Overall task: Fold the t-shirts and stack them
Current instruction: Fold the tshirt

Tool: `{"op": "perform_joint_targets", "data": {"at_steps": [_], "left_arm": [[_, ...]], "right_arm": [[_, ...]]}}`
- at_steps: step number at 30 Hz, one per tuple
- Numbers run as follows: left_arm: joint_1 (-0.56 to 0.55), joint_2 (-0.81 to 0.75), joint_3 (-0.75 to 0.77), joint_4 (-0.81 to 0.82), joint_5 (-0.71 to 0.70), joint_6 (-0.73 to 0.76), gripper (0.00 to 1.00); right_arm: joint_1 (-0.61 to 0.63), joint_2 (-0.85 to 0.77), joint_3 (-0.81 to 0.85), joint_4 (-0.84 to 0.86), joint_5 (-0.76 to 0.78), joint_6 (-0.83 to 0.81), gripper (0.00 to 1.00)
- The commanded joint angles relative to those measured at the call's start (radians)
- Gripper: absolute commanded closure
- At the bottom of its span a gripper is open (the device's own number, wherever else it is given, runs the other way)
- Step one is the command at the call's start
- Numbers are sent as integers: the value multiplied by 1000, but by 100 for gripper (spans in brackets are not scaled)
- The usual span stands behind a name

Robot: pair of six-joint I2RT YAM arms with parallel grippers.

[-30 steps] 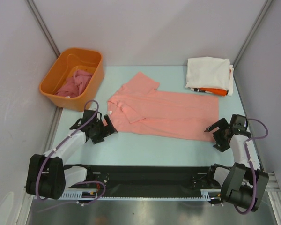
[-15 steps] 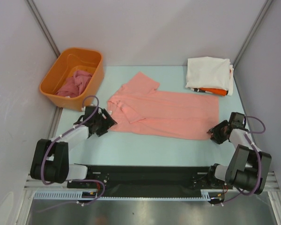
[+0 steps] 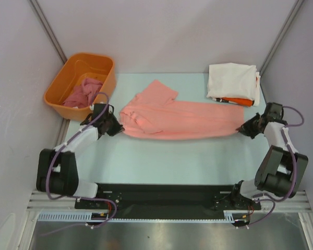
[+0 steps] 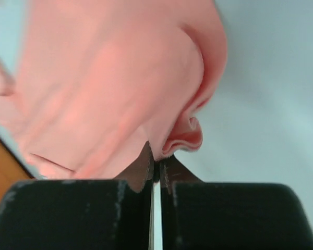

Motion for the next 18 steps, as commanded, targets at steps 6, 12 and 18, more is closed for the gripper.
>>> {"op": "perform_joint_targets", "data": {"at_steps": [6, 12, 18], "left_arm": [[-34, -419, -102, -174, -116, -1, 99], [-34, -580, -251, -250, -84, -59, 98], [-34, -668, -322, -312, -75, -93, 92]], "right_arm": [[-107, -295, -96, -144, -73, -42, 100], [-121, -363, -261, -109, -48, -13, 100], [-128, -450, -283, -141, 36, 41, 98]]}}
